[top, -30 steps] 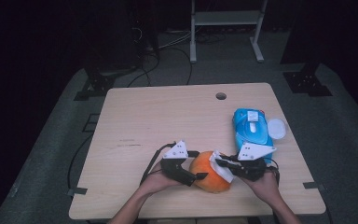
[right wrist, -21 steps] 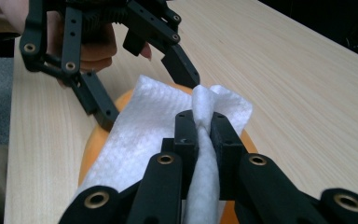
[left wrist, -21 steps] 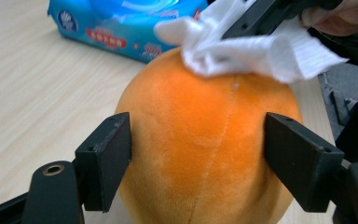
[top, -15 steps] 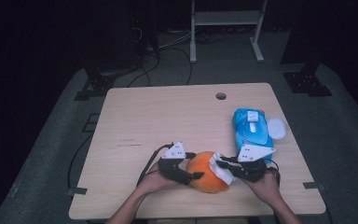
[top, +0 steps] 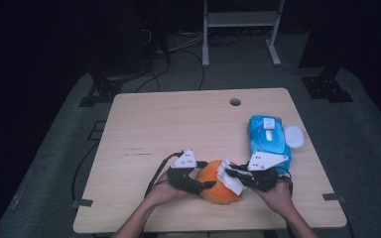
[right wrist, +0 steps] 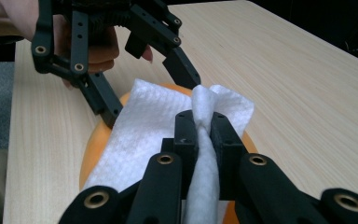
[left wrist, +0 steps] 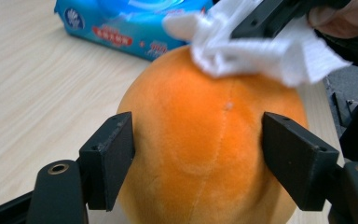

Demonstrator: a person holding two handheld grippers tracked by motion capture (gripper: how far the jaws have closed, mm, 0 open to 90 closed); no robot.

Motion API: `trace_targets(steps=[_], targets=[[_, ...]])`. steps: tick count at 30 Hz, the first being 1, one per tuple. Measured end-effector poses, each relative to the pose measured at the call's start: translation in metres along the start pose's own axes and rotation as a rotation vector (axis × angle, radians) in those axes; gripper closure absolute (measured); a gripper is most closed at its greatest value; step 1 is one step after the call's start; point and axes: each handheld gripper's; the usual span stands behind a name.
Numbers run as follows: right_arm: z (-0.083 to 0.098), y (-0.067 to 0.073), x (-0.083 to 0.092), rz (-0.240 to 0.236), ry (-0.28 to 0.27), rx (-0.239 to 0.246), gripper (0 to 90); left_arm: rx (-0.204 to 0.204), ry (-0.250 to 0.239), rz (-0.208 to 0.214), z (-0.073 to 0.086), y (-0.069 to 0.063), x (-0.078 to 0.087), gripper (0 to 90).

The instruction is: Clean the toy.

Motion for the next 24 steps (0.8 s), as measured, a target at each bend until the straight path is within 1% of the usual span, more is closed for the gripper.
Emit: trace_targets(steps=[2, 4, 6, 8, 9, 10, 11, 12, 13, 14, 15, 16, 17, 18, 21, 24], targets=[[0.007, -0.004, 0.004, 0.01, 0.0, -0.025, 82.0, 0.015, -0.001, 0.004, 0.002, 0.001, 0.002, 26.4], [0.009, -0.005, 0.005, 0.009, -0.005, -0.043, 82.0, 0.008, -0.006, 0.008, -0.002, 0.0, 0.001, 25.3], [0.008, -0.004, 0.004, 0.019, -0.007, -0.033, 82.1, -0.013, -0.039, 0.01, -0.008, -0.003, 0.002, 20.3], [0.004, -0.002, 0.002, 0.017, -0.016, -0.029, 82.1, -0.03, -0.074, 0.023, -0.013, -0.007, 0.002, 19.8], [0.002, 0.0, 0.0, 0.011, -0.022, -0.025, 82.1, -0.043, -0.065, 0.02, -0.014, -0.009, 0.0, 20.5], [0.002, 0.0, 0.0, 0.011, -0.022, -0.025, 82.1, -0.043, -0.065, 0.02, -0.014, -0.009, 0.0, 22.6], [0.0, 0.001, -0.002, 0.007, -0.026, -0.016, 82.0, -0.062, -0.045, 0.01, -0.013, -0.01, -0.002, 22.6], [-0.002, 0.003, -0.004, 0.009, -0.019, 0.003, 82.0, -0.046, -0.038, 0.009, -0.009, -0.008, -0.002, 27.7], [-0.002, 0.003, -0.004, 0.009, -0.019, 0.003, 82.0, -0.046, -0.038, 0.009, -0.009, -0.008, -0.002, 28.7], [-0.002, 0.003, -0.004, 0.009, -0.017, 0.002, 82.0, -0.026, -0.039, 0.014, -0.007, -0.006, -0.001, 28.7], [-0.001, 0.001, -0.004, 0.008, -0.018, -0.003, 82.0, -0.017, -0.033, 0.011, -0.005, -0.004, 0.0, 29.6], [0.003, -0.002, -0.002, 0.007, -0.018, -0.022, 82.0, -0.014, -0.027, 0.009, -0.004, -0.002, 0.001, 30.3], [0.003, -0.002, -0.002, 0.007, -0.018, -0.022, 82.0, -0.005, -0.022, 0.007, -0.003, -0.001, 0.002, 30.3], [0.007, -0.005, 0.0, 0.009, -0.016, -0.037, 81.9, 0.004, -0.016, 0.004, -0.001, 0.001, 0.003, 30.6], [0.011, -0.007, 0.002, 0.015, -0.009, -0.05, 81.9, 0.013, -0.013, 0.003, 0.0, 0.003, 0.004, 30.9], [0.013, -0.008, 0.003, 0.022, -0.004, -0.048, 81.9, 0.017, -0.008, 0.001, 0.002, 0.005, 0.005, 31.2]])
Point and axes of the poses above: each handheld gripper's, and its own axes: x roughly backward along the jaws, z roughly out of its underside, y roughly to its left, and after that the axes turned 3 degrees about -x, right-handed
